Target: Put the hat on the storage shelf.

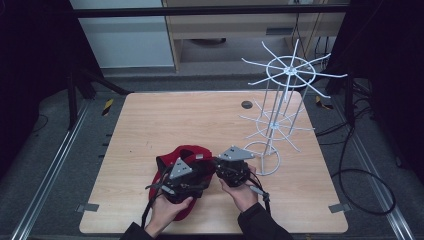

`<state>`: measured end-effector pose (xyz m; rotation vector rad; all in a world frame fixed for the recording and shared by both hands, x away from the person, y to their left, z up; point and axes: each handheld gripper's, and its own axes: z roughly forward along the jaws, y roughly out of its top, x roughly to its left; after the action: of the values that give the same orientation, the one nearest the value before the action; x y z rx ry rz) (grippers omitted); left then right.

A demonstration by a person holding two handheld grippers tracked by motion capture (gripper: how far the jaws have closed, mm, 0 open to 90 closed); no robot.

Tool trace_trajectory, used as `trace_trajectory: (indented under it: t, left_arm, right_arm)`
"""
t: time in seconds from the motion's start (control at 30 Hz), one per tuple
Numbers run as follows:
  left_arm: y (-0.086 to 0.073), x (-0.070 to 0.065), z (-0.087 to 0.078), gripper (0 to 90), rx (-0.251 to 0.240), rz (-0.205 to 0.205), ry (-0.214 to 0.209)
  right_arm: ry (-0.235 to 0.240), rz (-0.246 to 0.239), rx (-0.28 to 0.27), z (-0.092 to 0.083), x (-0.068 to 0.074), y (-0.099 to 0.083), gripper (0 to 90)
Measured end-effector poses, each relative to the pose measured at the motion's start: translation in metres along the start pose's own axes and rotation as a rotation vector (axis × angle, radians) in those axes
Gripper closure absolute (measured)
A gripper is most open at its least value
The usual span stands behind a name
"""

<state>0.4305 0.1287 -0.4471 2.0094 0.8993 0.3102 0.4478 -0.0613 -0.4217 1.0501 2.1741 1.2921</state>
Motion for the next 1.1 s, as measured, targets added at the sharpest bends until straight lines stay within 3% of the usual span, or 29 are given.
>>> trace_trajectory:
  t: [0.2, 0.33, 0.4, 0.53, 0.7, 0.93, 1.1]
  left_arm:
    - [0.003, -0.003, 0.015, 41.8, 0.04, 0.026, 0.019]
    - [0.001, 0.0, 0.016, 62.2, 0.055, 0.02, 0.023]
    - [0.001, 0.002, 0.015, 68.0, 0.056, 0.007, 0.002]
    - [0.001, 0.002, 0.013, 75.9, 0.058, 0.015, 0.002]
    - [0.004, 0.004, 0.002, 78.0, 0.035, 0.021, 0.003]
    - [0.011, 0.015, -0.026, 79.2, -0.022, -0.002, -0.008]
    - [0.016, 0.026, -0.049, 80.0, -0.068, -0.028, 0.001]
  right_arm:
    - [0.01, 0.005, -0.011, -0.003, 0.001, 0.002, 85.4]
    - [0.014, 0.002, -0.013, -0.004, 0.002, 0.002, 85.3]
    - [0.013, 0.002, -0.012, -0.003, 0.002, 0.001, 85.0]
    - [0.02, -0.001, -0.01, -0.002, 0.002, 0.0, 83.7]
    - [0.04, -0.008, -0.015, -0.003, 0.0, 0.001, 71.9]
    - [0.119, 0.012, -0.127, -0.021, -0.008, 0.007, 48.8]
    - [0.127, 0.011, -0.199, -0.036, -0.01, 0.011, 40.5]
